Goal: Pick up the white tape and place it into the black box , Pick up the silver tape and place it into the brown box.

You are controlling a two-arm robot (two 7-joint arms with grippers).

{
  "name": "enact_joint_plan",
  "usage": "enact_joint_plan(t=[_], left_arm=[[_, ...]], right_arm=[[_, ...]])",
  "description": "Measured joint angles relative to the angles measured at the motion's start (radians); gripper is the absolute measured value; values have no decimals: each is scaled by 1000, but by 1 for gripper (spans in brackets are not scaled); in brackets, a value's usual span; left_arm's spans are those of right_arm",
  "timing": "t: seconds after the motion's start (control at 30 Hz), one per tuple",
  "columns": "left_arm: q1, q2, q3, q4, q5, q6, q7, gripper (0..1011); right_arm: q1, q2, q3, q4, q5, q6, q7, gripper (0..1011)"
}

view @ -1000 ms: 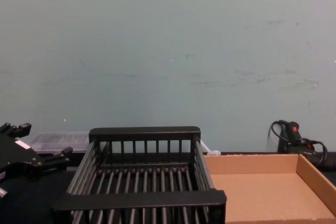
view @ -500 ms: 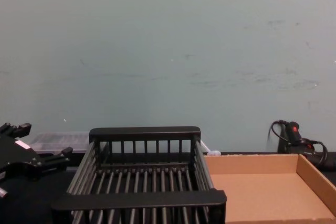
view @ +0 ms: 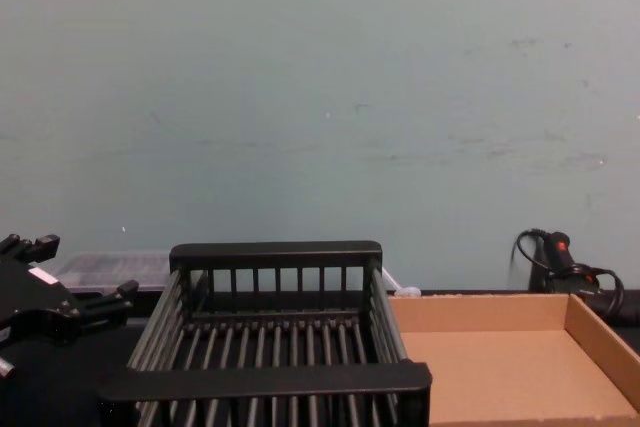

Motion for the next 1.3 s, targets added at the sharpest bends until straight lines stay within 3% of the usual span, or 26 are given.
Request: enact_joint_plan(t=[0.2, 0.33, 0.53, 0.57, 0.8, 1.3], left_arm=[[0, 0, 0, 0, 0, 0, 0, 1001], [0, 0, 0, 0, 0, 0, 0, 1001], [0, 0, 0, 0, 0, 0, 0, 1001], [0, 0, 0, 0, 0, 0, 0, 1001], [0, 0, 0, 0, 0, 0, 0, 1001], [0, 0, 0, 0, 0, 0, 0, 1002]], right_arm=[[0, 0, 0, 0, 0, 0, 0, 676], [0, 0, 0, 0, 0, 0, 0, 510], [0, 0, 0, 0, 1, 0, 0, 357], [0, 0, 0, 0, 1, 0, 0, 287], [0, 0, 0, 0, 1, 0, 0, 114], [0, 0, 0, 0, 1, 0, 0, 94]])
